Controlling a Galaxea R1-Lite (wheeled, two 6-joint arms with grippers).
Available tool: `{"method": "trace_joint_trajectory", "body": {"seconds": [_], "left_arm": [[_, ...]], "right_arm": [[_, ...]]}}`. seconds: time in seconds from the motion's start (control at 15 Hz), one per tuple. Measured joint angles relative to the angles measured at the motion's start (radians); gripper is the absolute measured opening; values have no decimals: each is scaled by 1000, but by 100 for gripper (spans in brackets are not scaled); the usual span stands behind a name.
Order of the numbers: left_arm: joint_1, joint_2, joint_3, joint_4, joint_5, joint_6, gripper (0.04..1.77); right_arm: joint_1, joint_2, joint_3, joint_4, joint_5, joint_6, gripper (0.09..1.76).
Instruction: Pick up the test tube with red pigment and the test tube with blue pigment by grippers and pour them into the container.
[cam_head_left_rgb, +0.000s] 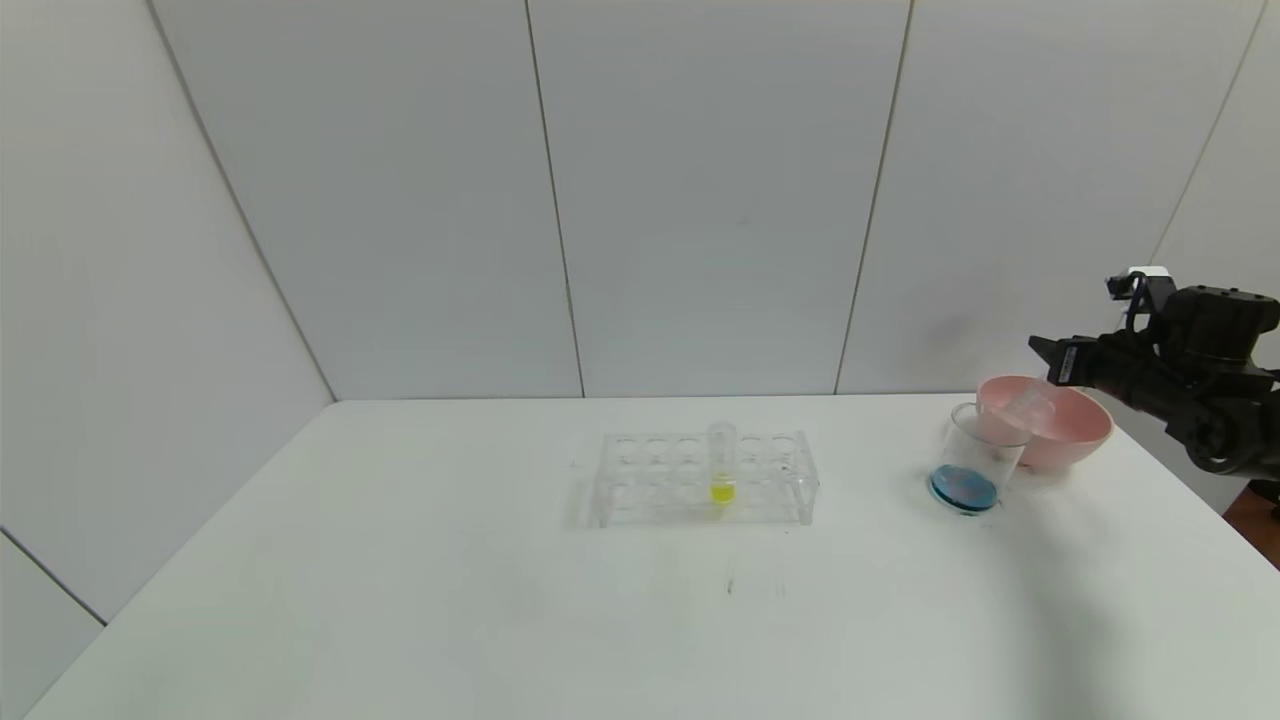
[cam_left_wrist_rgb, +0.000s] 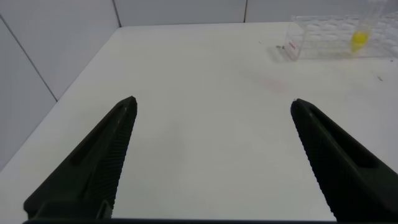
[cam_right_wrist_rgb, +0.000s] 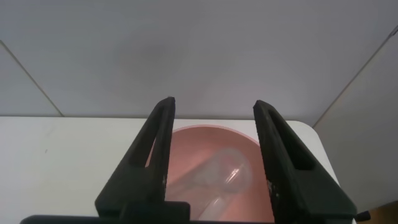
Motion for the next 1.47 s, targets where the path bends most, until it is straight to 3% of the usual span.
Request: {"method": "trace_joint_trajectory", "body": {"seconds": [0.4, 0.87, 1.13, 1.47], "left_arm": [[0, 0, 0, 0, 0, 0, 176], [0, 0, 0, 0, 0, 0, 176], [0, 0, 0, 0, 0, 0, 176], [0, 0, 0, 0, 0, 0, 176]], "right_arm": [[46, -5, 6, -17, -6, 0, 136], [287, -55, 33, -61, -162, 25, 157], [342, -191, 136, -67, -167, 39, 162], [310, -493, 371, -146, -161, 41, 167]]}}
